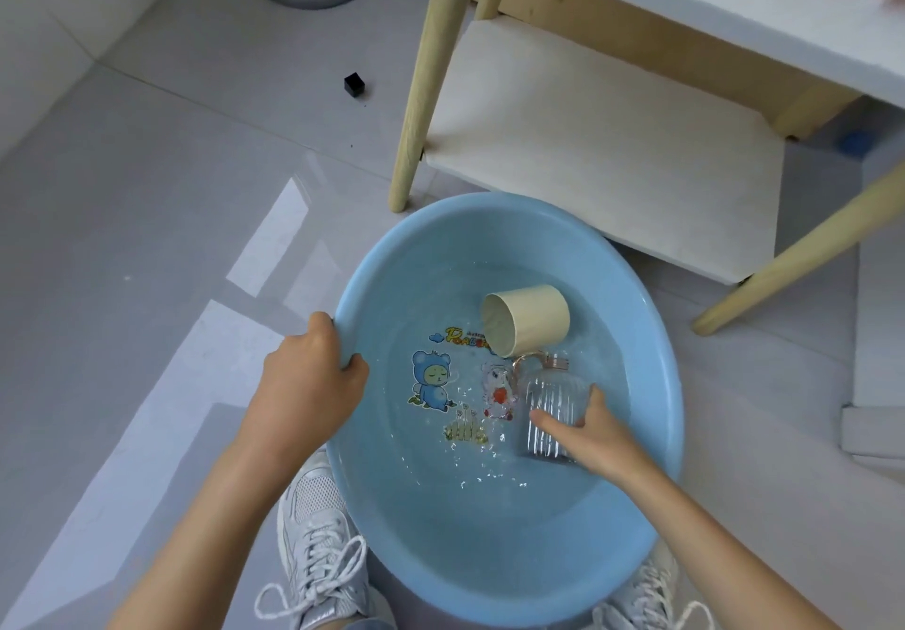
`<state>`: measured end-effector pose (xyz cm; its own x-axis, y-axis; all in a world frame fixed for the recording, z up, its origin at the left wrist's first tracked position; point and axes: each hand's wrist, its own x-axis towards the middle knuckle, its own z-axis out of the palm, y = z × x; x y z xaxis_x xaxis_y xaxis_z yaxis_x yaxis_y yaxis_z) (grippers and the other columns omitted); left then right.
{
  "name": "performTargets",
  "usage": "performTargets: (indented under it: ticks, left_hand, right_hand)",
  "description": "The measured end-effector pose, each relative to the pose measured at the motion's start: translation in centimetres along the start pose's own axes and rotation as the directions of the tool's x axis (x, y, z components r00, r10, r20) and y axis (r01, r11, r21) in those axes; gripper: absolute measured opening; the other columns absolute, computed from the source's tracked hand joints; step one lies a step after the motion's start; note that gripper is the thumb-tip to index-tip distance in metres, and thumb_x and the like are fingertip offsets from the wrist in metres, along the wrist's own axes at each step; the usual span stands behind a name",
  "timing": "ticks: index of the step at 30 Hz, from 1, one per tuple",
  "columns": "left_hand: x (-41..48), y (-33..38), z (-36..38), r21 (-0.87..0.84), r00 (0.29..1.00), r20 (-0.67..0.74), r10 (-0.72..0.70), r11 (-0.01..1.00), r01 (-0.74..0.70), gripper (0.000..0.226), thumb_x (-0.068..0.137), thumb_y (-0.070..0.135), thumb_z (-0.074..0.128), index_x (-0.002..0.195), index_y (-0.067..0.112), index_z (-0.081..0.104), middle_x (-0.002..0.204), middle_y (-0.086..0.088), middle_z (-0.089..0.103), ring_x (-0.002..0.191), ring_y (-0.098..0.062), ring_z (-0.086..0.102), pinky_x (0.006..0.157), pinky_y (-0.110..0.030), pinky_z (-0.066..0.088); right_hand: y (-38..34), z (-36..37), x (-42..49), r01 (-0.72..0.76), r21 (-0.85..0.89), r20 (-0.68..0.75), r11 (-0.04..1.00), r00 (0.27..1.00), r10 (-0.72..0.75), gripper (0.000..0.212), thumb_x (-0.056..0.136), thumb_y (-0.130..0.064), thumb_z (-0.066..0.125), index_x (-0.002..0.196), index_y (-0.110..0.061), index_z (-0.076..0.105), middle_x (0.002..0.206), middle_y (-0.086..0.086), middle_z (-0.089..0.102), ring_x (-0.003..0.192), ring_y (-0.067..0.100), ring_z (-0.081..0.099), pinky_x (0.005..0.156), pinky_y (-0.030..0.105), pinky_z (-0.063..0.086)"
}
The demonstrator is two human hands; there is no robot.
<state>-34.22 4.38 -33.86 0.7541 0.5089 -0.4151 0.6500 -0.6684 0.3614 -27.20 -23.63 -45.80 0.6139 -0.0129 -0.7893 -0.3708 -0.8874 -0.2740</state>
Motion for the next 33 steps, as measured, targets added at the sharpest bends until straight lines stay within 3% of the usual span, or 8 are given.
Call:
performTargets:
  ticks: [5, 9, 13, 18, 21, 24, 29, 33]
  left_hand:
    - [-0.6, -1.2, 0.6, -0.030, 1.000, -0.030, -0.002, 1.000, 0.001, 0.035, 0.090, 0.020, 0.051, 0.069, 0.011, 0.024, 0.069, -0.011, 0.045, 0.068, -0.036, 0.045, 0.054, -0.036, 0.027]
    - [-1.1, -1.7, 1.0, -0.044, 0.994, -0.104, 0.043, 0.998, -0.047, 0.036, 0.087, 0.019, 0.054, 0.069, 0.011, 0.024, 0.061, -0.011, 0.044, 0.059, -0.033, 0.038, 0.049, -0.033, 0.023]
    - [-1.4, -1.9, 1.7, -0.081, 0.983, -0.175, 0.061, 0.994, -0.076, 0.039, 0.084, 0.015, 0.057, 0.067, 0.014, 0.022, 0.052, -0.009, 0.040, 0.053, -0.034, 0.034, 0.047, -0.032, 0.019]
    - [-1.6, -1.7, 2.7, -0.314, 0.980, -0.198, 0.024, 0.946, -0.086, 0.027, 0.083, 0.008, 0.056, 0.071, 0.010, 0.032, 0.051, -0.007, 0.041, 0.047, -0.023, 0.037, 0.043, -0.031, 0.025]
    - [-1.8, -1.2, 3.2, -0.463, 0.980, -0.200, -0.015, 0.883, -0.081, 0.026, 0.083, 0.003, 0.055, 0.071, 0.009, 0.033, 0.053, -0.004, 0.037, 0.043, -0.015, 0.032, 0.039, -0.022, 0.028]
    - [-2.1, -0.6, 3.4, -0.569, 0.981, -0.189, -0.037, 0.818, -0.078, 0.022, 0.077, 0.015, 0.051, 0.071, 0.008, 0.031, 0.055, -0.001, 0.031, 0.046, -0.012, 0.030, 0.039, -0.019, 0.027]
    - [-1.9, -0.4, 3.4, -0.628, 0.987, -0.132, -0.092, 0.778, -0.012, 0.019, 0.083, -0.004, 0.050, 0.076, -0.001, 0.033, 0.058, 0.001, 0.030, 0.044, -0.010, 0.029, 0.037, -0.016, 0.024]
    - [-1.8, -0.4, 3.3, -0.636, 0.987, -0.125, -0.099, 0.772, -0.003, 0.017, 0.083, -0.006, 0.049, 0.079, -0.004, 0.034, 0.060, -0.002, 0.030, 0.045, -0.010, 0.026, 0.037, -0.016, 0.023]
  right_hand:
    - [0.5, -0.1, 0.3, -0.029, 0.042, -0.055, 0.999, 0.998, 0.032, 0.100, 0.071, -0.066, 0.067, 0.142, -0.013, 0.022, 0.125, 0.010, 0.057, 0.112, 0.029, 0.058, 0.090, 0.038, 0.051]
    - [0.4, -0.3, 0.5, -0.067, 0.055, -0.056, 0.996, 0.996, 0.070, 0.111, 0.062, -0.072, 0.068, 0.144, -0.014, 0.022, 0.133, 0.013, 0.054, 0.117, 0.031, 0.056, 0.094, 0.044, 0.050]
    - [0.0, -0.3, 0.3, -0.040, 0.002, -0.076, 0.999, 0.996, 0.040, 0.089, 0.073, -0.060, 0.070, 0.135, -0.012, 0.028, 0.125, 0.010, 0.058, 0.112, 0.030, 0.058, 0.092, 0.040, 0.050]
    - [-0.3, -0.2, 0.2, -0.028, -0.021, -0.084, 0.999, 0.996, 0.026, 0.096, 0.079, -0.058, 0.067, 0.145, -0.008, 0.018, 0.138, 0.012, 0.050, 0.124, 0.031, 0.051, 0.097, 0.034, 0.044]
    - [-0.3, -0.3, 0.1, -0.037, -0.026, -0.081, 0.999, 0.996, 0.035, 0.101, 0.081, -0.058, 0.065, 0.148, -0.006, 0.010, 0.139, 0.013, 0.048, 0.125, 0.031, 0.049, 0.095, 0.032, 0.043]
    - [-0.3, -0.4, 0.2, -0.043, -0.010, -0.075, 0.999, 0.996, 0.042, 0.102, 0.081, -0.059, 0.065, 0.149, -0.006, 0.009, 0.139, 0.014, 0.047, 0.125, 0.031, 0.050, 0.095, 0.031, 0.043]
    - [0.0, -0.5, 0.5, -0.042, 0.020, -0.057, 0.999, 0.997, 0.043, 0.107, 0.078, -0.062, 0.065, 0.150, -0.006, 0.010, 0.146, 0.012, 0.042, 0.131, 0.029, 0.045, 0.101, 0.032, 0.042]
    - [0.0, -0.6, 0.4, -0.035, 0.041, -0.058, 0.999, 0.998, 0.038, 0.103, 0.079, -0.058, 0.067, 0.149, -0.007, 0.011, 0.146, 0.012, 0.042, 0.130, 0.030, 0.045, 0.099, 0.033, 0.043]
